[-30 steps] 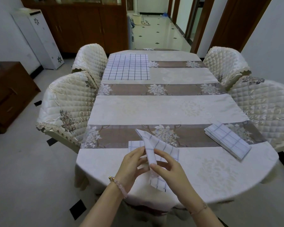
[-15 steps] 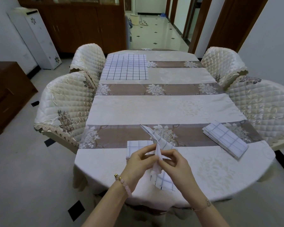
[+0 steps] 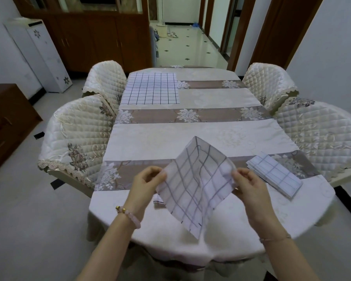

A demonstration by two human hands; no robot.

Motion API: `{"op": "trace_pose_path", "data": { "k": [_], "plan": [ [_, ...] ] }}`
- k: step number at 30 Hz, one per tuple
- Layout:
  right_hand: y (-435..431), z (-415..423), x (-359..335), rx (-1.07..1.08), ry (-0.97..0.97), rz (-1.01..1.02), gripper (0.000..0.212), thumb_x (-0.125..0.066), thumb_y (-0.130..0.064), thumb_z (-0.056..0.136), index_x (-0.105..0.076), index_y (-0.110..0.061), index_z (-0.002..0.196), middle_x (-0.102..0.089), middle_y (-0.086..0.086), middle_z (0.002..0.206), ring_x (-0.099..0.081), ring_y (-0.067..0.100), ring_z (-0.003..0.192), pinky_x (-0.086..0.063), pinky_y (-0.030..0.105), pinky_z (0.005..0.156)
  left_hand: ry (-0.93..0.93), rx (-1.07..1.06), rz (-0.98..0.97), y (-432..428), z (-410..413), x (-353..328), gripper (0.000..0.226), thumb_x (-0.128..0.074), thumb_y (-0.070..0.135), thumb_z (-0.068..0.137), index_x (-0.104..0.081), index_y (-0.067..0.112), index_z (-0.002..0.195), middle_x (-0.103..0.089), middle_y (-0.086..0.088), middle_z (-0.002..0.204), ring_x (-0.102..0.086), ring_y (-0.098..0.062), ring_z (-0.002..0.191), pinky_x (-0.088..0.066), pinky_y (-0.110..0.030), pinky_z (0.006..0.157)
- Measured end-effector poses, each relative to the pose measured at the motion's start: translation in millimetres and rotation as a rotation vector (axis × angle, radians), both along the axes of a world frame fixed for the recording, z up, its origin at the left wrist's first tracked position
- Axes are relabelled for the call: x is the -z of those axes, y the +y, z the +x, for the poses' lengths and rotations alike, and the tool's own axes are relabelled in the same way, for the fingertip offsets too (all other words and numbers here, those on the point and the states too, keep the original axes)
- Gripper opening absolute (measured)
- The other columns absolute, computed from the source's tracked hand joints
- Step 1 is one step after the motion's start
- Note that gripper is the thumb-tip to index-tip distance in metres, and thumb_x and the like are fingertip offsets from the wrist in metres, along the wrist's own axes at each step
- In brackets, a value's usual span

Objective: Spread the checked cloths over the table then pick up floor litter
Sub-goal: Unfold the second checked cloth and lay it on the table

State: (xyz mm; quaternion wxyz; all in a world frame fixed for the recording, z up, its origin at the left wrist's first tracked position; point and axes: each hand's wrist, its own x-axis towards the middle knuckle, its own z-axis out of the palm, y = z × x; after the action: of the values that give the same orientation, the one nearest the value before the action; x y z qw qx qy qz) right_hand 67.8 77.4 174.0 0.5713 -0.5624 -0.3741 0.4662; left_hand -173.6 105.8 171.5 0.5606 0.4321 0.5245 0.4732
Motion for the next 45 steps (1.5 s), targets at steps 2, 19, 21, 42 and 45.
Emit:
{"op": "trace_pose_path", "data": {
  "k": [2,19,21,42,45],
  "plan": [
    [6,14,-9,-0.010,0.099,0.010,0.040,-0.068,-0.038,0.068,-0.065,-0.010,0.097,-0.072,0.002,0.085,-0.067,0.011,0.077,-0.056,0.021,0.067,-0.061,-0.078,0.003,9,-10,-7,0.011,-0.057,0.011,0.089,-0.059,0.014,0.079,-0.056,-0.004,0.078,-0.050,-0.016,0.073,-0.041,-0.027,0.059],
    [45,60,21,0.053,-0.325,-0.099,0.008,-0.059,-0.011,0.090,-0.066,-0.007,0.092,-0.064,-0.003,0.082,-0.058,0.014,0.081,-0.043,0.023,0.074,0.052,-0.053,-0.246,31,-52,28,0.014,-0.059,0.020,0.090,-0.067,0.012,0.096,-0.069,-0.005,0.091,-0.067,-0.011,0.071,-0.053,-0.027,0.066],
    [45,65,35,0.083,-0.300,-0.135,0.014,-0.058,-0.010,0.090,-0.066,-0.002,0.098,-0.065,0.004,0.088,-0.056,0.020,0.091,-0.044,0.020,0.074,0.055,0.081,-0.393,12,-51,46,0.009,-0.059,0.021,0.089,-0.065,0.016,0.087,-0.069,0.003,0.072,-0.063,-0.006,0.054,-0.047,-0.022,0.052],
    [11,24,53,-0.102,-0.679,-0.185,0.029,-0.060,-0.020,0.090,-0.058,-0.018,0.119,-0.061,0.003,0.123,-0.056,0.022,0.113,-0.044,0.026,0.086,0.064,0.105,-0.405,-58,-25,88,0.012,-0.067,0.002,0.081,-0.070,0.001,0.092,-0.073,-0.020,0.095,-0.068,-0.035,0.093,-0.051,-0.047,0.088],
    [-21,-28,41,-0.430,-0.530,-0.156,0.032,-0.066,-0.028,0.085,-0.056,-0.033,0.115,-0.058,-0.018,0.120,-0.055,0.001,0.110,-0.044,0.016,0.087,0.071,0.096,-0.325,-55,-13,83,0.007,-0.069,0.007,0.081,-0.071,0.002,0.084,-0.072,-0.013,0.085,-0.065,-0.026,0.085,-0.050,-0.039,0.081]
  ]
}}
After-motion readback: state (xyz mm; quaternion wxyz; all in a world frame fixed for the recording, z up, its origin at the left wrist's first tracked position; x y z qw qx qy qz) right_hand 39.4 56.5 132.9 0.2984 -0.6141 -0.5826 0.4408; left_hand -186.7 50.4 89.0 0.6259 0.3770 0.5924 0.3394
